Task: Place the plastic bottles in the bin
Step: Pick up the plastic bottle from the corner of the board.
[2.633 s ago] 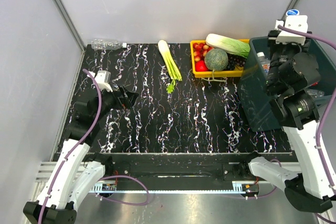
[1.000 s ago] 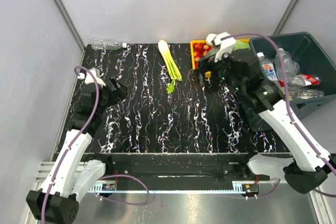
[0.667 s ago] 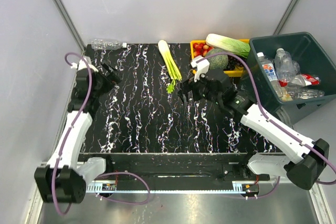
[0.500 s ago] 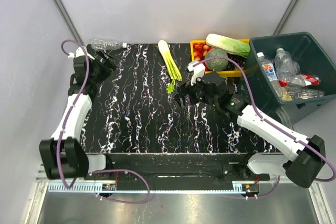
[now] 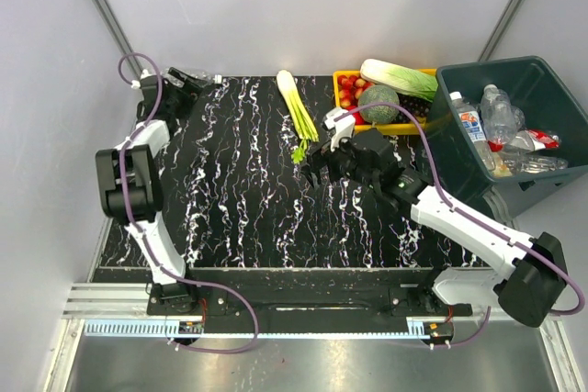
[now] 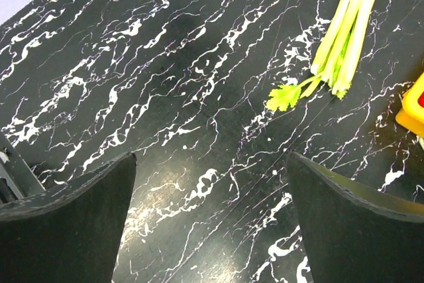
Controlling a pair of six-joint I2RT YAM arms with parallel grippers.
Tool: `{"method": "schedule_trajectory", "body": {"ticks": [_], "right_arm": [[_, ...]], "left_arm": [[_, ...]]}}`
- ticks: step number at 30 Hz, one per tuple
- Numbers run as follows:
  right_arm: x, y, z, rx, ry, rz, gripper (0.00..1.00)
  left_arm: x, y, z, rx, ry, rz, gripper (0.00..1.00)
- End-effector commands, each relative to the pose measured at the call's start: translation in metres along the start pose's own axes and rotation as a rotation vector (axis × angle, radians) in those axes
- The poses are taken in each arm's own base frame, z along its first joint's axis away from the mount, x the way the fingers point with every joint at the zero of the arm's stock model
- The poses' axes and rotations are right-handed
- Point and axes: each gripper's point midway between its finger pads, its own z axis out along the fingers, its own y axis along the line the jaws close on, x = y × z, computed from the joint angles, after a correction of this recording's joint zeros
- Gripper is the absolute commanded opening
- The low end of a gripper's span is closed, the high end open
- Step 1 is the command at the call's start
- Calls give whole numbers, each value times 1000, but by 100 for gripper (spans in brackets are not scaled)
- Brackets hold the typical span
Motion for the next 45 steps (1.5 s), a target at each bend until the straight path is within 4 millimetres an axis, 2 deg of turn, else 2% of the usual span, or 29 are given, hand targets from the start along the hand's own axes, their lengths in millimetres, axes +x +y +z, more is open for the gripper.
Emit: {"method": "schedule_trajectory", "body": {"ticks": [1, 2, 5, 6, 8, 15, 20, 25, 30, 37, 41, 45], "right_arm": [[-30, -2, 9, 19, -82, -46, 99], [-29, -2, 11, 18, -74, -52, 99], [-23, -23, 14, 137, -71, -41, 100], [-30, -29, 16, 172, -108, -28, 99], [-30, -35, 19, 203, -120, -19, 100], [-17, -26, 33, 154, -77, 4, 99], [-16, -29, 37, 168, -77, 1, 99], [-18, -30, 34, 176, -83, -3, 100], [-21, -31, 33, 183, -91, -6, 99], [-13, -33, 37, 189, -64, -11, 99], [-6, -38, 43, 212, -45, -17, 99], [-6, -36, 47, 200, -40, -17, 100]], "left_arm": [[-33, -18, 39, 109, -33, -25, 93], [-34, -11, 50, 102, -31, -30, 93], [-44, -1, 71, 91, -63, -52, 93], [-47, 4, 78, 76, -80, -56, 94], [-51, 17, 92, 49, -105, -71, 95], [-70, 46, 135, -25, -182, -168, 99], [-88, 66, 154, -18, -275, -214, 98], [-90, 89, 175, -44, -298, -230, 96], [-88, 97, 192, 41, -333, -288, 95], [-94, 103, 209, 82, -374, -262, 93], [-101, 102, 211, 108, -396, -297, 82], [-111, 91, 206, 122, -422, -244, 68]]}}
